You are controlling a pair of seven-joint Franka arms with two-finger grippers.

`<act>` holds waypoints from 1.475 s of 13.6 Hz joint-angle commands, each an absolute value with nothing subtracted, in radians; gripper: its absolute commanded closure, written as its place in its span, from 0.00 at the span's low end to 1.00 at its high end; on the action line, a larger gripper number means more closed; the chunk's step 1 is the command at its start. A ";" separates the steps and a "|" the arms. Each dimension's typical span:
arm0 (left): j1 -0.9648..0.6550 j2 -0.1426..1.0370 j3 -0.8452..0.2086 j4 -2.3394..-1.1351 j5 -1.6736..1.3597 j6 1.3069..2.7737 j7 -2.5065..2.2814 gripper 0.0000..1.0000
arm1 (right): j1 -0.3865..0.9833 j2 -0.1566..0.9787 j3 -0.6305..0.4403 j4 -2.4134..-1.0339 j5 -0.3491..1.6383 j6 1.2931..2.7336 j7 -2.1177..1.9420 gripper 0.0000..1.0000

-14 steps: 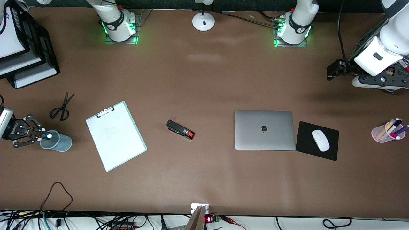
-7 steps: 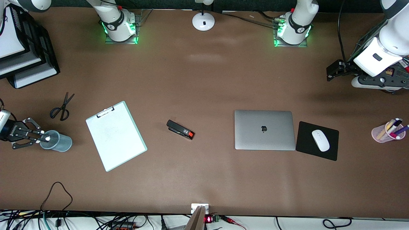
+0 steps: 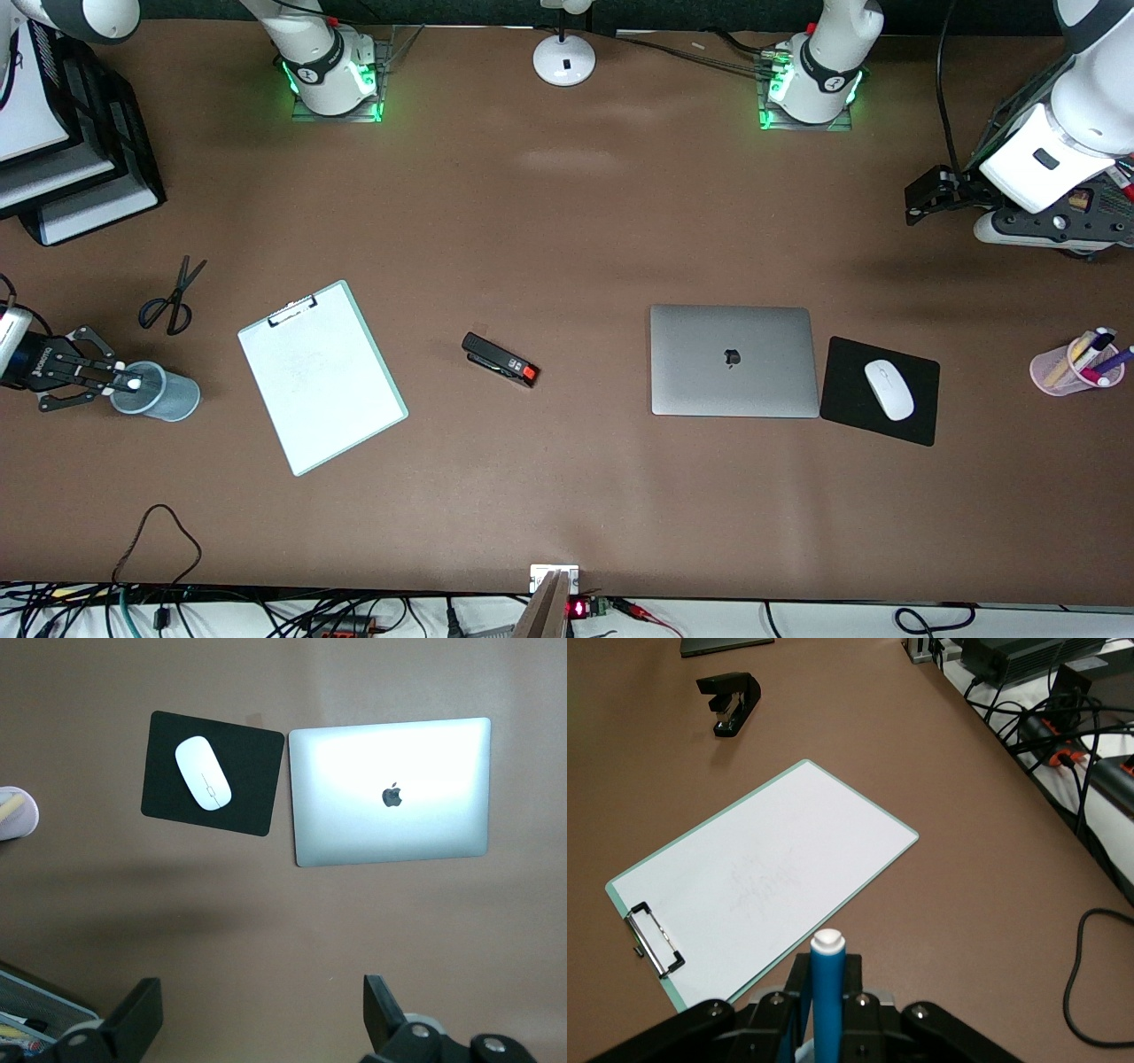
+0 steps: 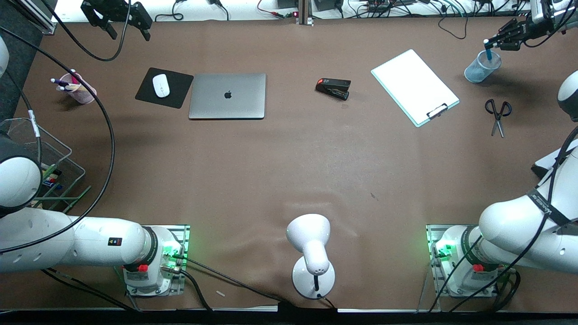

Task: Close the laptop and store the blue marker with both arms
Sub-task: 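Lower the blue marker into the light blue cup with the right gripper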

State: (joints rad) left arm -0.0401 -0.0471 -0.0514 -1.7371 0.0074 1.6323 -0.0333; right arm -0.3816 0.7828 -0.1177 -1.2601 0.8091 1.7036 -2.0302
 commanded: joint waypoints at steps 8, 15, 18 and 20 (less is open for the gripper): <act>-0.051 -0.040 -0.040 -1.717 0.002 1.614 -0.028 0.00 | -0.425 0.880 -0.100 -1.160 0.834 1.694 -2.079 0.98; -0.051 -0.040 -0.040 -1.717 0.000 1.614 -0.028 0.00 | -0.443 0.913 -0.100 -1.161 0.861 1.683 -2.077 0.98; -0.051 -0.040 -0.040 -1.717 0.002 1.612 -0.028 0.00 | -0.443 0.908 -0.101 -1.163 0.859 1.677 -2.056 0.38; -0.051 -0.040 -0.040 -1.717 0.002 1.614 -0.029 0.00 | -0.442 0.888 -0.106 -1.158 0.850 1.674 -2.043 0.00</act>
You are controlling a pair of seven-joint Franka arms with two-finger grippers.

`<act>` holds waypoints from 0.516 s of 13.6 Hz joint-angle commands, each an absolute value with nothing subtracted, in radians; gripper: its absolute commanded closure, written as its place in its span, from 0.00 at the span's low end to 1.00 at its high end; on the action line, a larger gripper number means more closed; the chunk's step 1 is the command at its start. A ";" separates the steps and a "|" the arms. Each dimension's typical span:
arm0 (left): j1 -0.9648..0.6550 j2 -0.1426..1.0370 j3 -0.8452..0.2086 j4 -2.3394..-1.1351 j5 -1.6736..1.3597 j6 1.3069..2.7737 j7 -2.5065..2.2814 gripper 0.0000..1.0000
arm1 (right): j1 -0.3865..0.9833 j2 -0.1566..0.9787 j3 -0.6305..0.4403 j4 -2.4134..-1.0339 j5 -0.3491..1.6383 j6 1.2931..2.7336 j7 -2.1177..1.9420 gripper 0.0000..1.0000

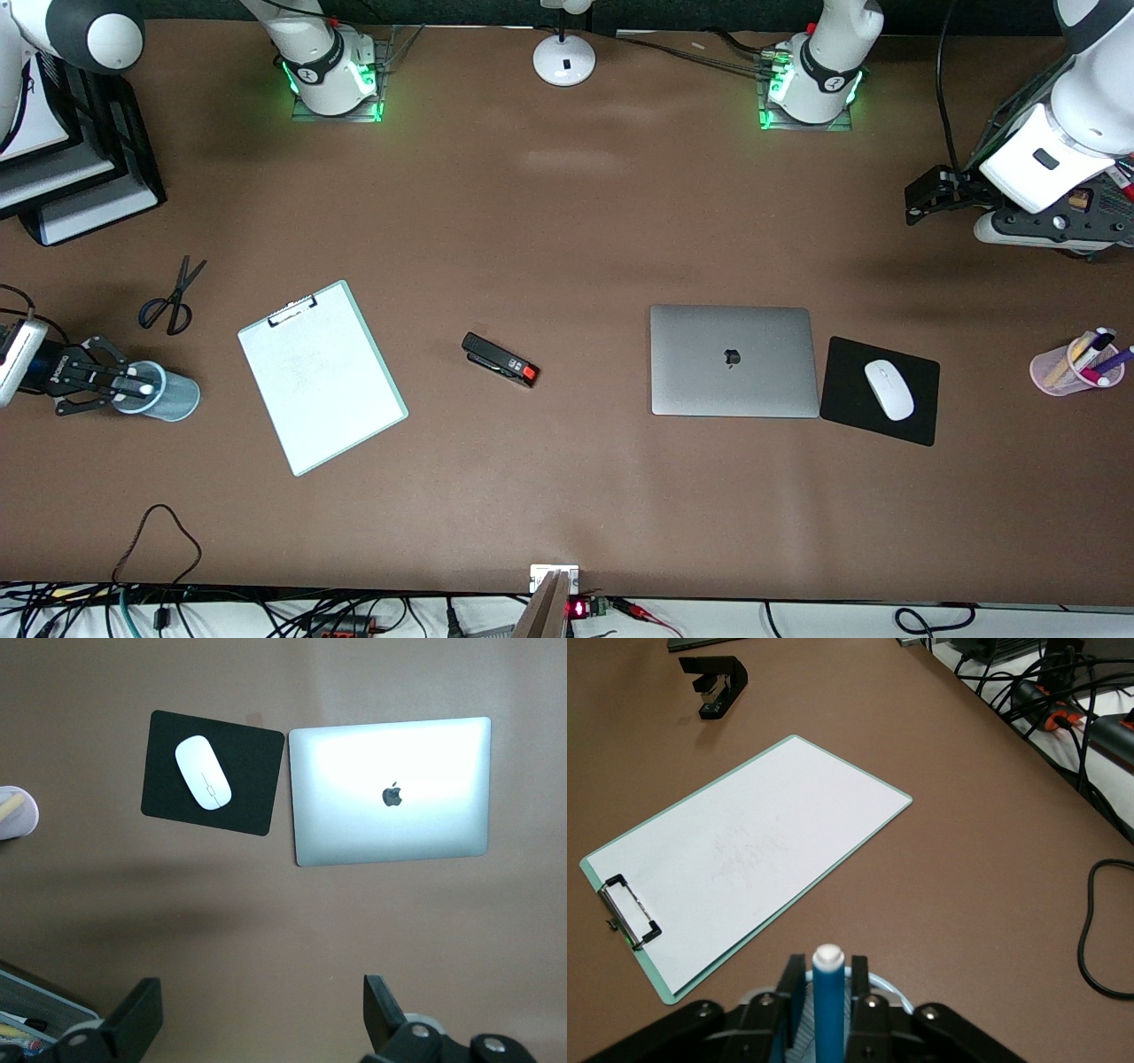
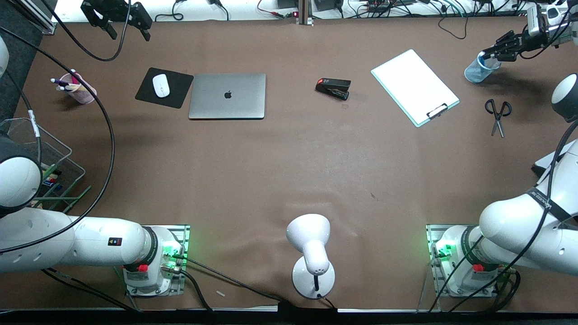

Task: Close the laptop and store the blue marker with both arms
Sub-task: 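Lower the blue marker into the light blue cup with the right gripper, then open the right gripper to release the marker in the cup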

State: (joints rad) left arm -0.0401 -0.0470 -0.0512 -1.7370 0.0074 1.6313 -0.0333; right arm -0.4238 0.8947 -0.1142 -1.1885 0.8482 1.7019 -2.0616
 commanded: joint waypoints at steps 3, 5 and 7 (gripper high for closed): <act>-0.051 -0.040 -0.040 -1.717 0.000 1.612 -0.029 0.00 | -0.442 0.881 -0.115 -1.157 0.838 1.649 -2.036 0.00; -0.051 -0.040 -0.040 -1.717 0.000 1.612 -0.028 0.00 | -0.430 0.836 -0.141 -1.157 0.819 1.609 -1.976 0.00; -0.051 -0.040 -0.040 -1.718 0.002 1.612 -0.028 0.00 | -0.408 0.781 -0.143 -1.146 0.749 1.543 -1.825 0.00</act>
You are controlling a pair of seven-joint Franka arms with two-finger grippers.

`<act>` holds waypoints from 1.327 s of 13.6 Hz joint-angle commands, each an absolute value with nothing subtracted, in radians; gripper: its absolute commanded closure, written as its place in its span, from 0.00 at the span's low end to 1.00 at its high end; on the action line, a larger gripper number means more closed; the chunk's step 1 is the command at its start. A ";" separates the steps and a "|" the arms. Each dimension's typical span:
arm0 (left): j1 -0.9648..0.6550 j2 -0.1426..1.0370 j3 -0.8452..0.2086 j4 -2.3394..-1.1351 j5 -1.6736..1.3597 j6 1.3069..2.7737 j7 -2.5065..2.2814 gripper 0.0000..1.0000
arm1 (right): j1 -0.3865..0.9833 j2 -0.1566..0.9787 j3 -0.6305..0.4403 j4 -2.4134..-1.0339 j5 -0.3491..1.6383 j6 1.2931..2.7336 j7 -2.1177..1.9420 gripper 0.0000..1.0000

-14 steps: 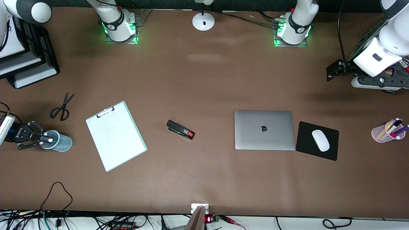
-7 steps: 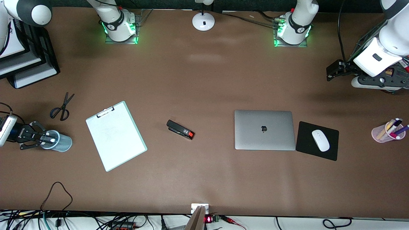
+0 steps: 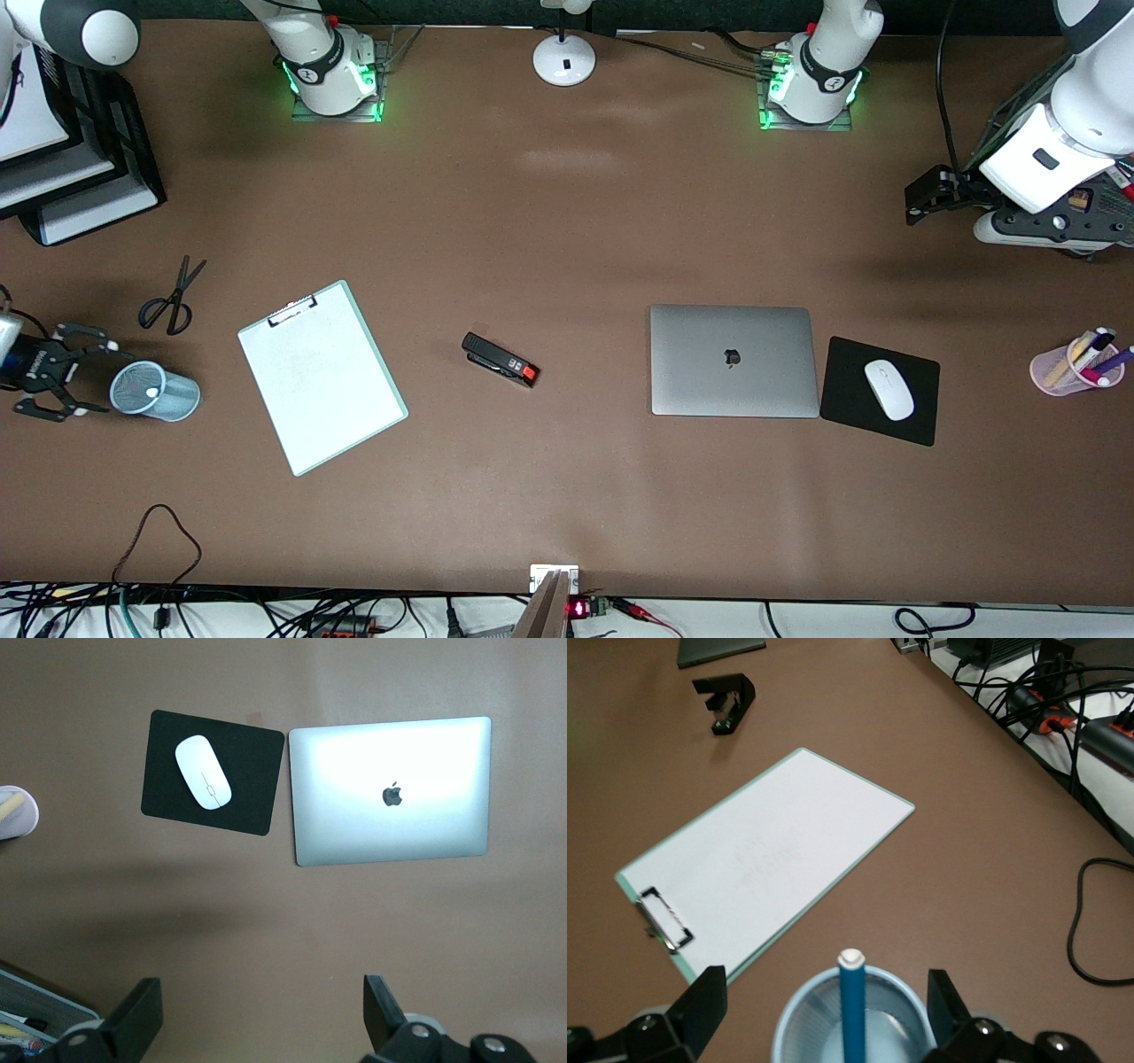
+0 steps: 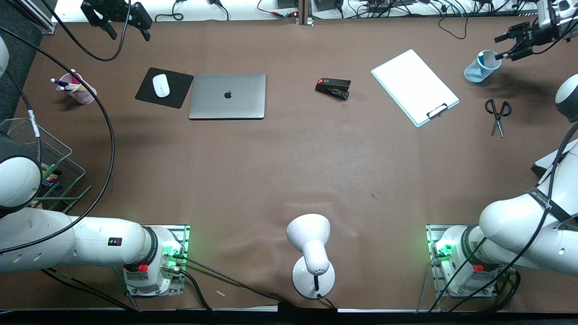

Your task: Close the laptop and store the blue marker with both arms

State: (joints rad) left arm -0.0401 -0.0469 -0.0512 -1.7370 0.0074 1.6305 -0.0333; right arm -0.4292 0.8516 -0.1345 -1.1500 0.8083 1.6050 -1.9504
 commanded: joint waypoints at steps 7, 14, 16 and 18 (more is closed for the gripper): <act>-0.051 -0.040 -0.040 -1.717 0.000 1.606 -0.028 0.00 | -0.315 0.629 -0.140 -1.080 0.611 1.395 -1.472 0.00; -0.049 -0.040 -0.040 -1.717 0.000 1.606 -0.028 0.00 | -0.122 0.563 -0.143 -1.063 0.444 1.377 -1.074 0.00; -0.051 -0.040 -0.040 -1.717 0.002 1.606 -0.028 0.00 | -0.054 0.543 -0.143 -1.063 0.387 1.378 -0.933 0.00; -0.049 -0.040 -0.040 -1.717 0.002 1.606 -0.028 0.00 | -0.009 0.508 -0.132 -1.069 0.336 1.384 -0.797 0.00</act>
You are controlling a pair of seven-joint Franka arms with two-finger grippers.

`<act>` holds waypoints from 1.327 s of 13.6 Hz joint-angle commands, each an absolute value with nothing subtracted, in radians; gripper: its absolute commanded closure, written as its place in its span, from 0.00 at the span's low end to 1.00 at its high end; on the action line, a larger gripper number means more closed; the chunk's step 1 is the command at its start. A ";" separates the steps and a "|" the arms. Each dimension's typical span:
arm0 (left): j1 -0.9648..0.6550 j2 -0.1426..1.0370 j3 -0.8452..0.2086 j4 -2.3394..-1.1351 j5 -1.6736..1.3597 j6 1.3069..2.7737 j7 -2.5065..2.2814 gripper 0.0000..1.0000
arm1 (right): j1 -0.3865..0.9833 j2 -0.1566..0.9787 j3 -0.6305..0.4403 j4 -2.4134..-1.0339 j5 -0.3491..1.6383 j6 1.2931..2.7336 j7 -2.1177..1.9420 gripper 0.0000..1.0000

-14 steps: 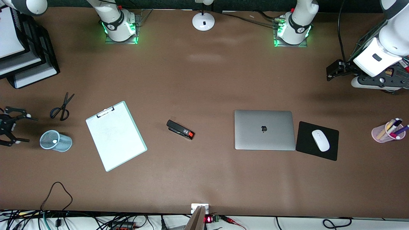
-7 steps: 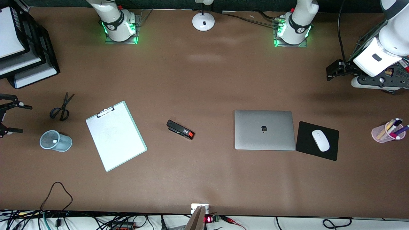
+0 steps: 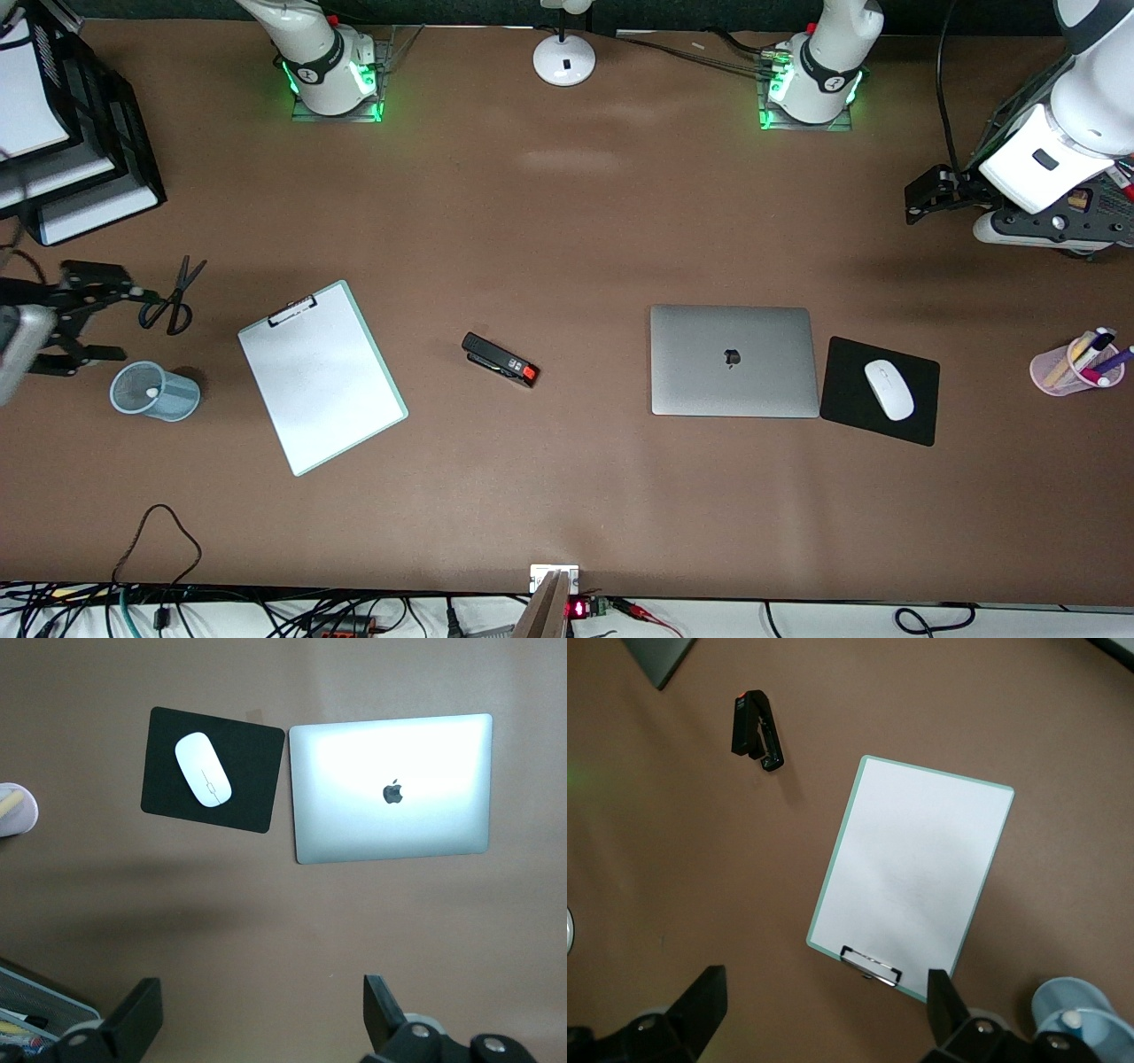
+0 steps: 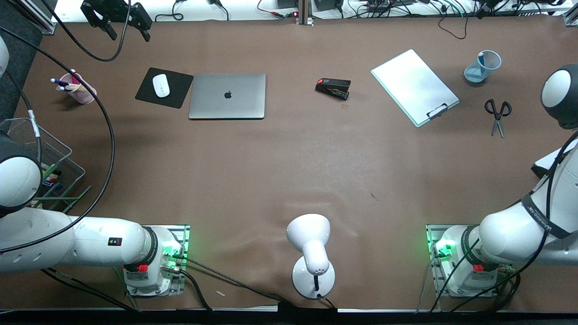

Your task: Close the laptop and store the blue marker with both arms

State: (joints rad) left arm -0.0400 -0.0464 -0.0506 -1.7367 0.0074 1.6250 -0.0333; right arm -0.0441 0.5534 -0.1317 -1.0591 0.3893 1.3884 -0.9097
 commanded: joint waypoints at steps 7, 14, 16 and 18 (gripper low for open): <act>-0.048 -0.040 -0.040 -1.717 0.002 1.597 -0.026 0.00 | 0.155 0.381 -0.130 -1.268 0.127 1.439 -0.113 0.00; -0.046 -0.040 -0.040 -1.717 0.002 1.595 -0.026 0.00 | 0.121 0.321 -0.129 -1.315 0.045 1.532 0.009 0.00; -0.046 -0.040 -0.040 -1.717 0.002 1.595 -0.025 0.00 | 0.123 0.313 -0.130 -1.327 0.038 1.563 0.015 0.00; -0.046 -0.040 -0.040 -1.717 0.002 1.595 -0.025 0.00 | 0.112 0.293 -0.127 -1.367 0.043 1.604 0.018 0.00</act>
State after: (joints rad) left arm -0.0399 -0.0463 -0.0489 -1.7367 0.0074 1.6135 -0.0333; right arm 0.1180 0.3426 -0.1382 -1.2906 0.0569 1.5524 -0.0022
